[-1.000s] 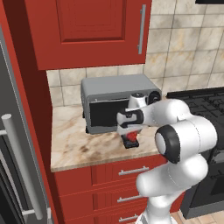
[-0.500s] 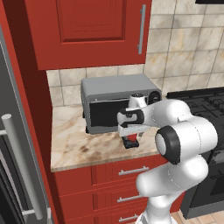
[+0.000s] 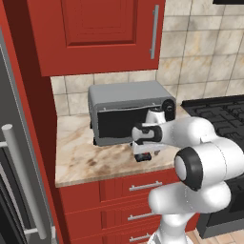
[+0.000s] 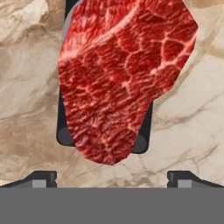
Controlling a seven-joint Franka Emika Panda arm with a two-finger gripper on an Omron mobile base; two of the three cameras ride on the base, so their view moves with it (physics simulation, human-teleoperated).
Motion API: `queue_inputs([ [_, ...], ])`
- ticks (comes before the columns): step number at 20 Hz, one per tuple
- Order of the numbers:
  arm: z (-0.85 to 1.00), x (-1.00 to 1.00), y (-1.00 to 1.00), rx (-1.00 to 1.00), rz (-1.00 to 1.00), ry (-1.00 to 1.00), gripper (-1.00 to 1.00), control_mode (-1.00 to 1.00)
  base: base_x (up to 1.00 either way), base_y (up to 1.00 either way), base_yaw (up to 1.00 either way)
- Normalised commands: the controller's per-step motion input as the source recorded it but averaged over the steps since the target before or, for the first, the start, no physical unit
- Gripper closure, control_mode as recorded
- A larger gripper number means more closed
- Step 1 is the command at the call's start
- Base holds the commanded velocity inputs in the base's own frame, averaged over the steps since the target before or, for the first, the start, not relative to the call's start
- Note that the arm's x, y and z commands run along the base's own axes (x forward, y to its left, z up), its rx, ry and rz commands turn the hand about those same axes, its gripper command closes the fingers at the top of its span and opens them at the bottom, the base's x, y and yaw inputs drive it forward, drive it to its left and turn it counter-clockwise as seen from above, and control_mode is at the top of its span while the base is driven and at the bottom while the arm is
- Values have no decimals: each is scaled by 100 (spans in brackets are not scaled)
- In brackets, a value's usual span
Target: Take the steak from the fridge and place it on the digital scale on the counter by the fridge. Wait a few seconds for a reading, then move it to the plate on the dining counter.
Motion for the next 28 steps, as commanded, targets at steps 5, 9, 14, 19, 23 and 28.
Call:
queue_inputs([
  [5,11,20,11,0,-1,0,-100,-100,0,0,0],
  [9,13,36,17,0,0,0,-100,-100,0,0,0],
  [14,0,40,2,0,0,0,-100,-100,0,0,0],
  [19,-4,21,0,0,0,0,-100,-100,0,0,0],
  [23,-24,2,0,0,0,0,-100,-100,0,0,0],
  [28,-26,0,0,0,0,0,-100,-100,0,0,0],
])
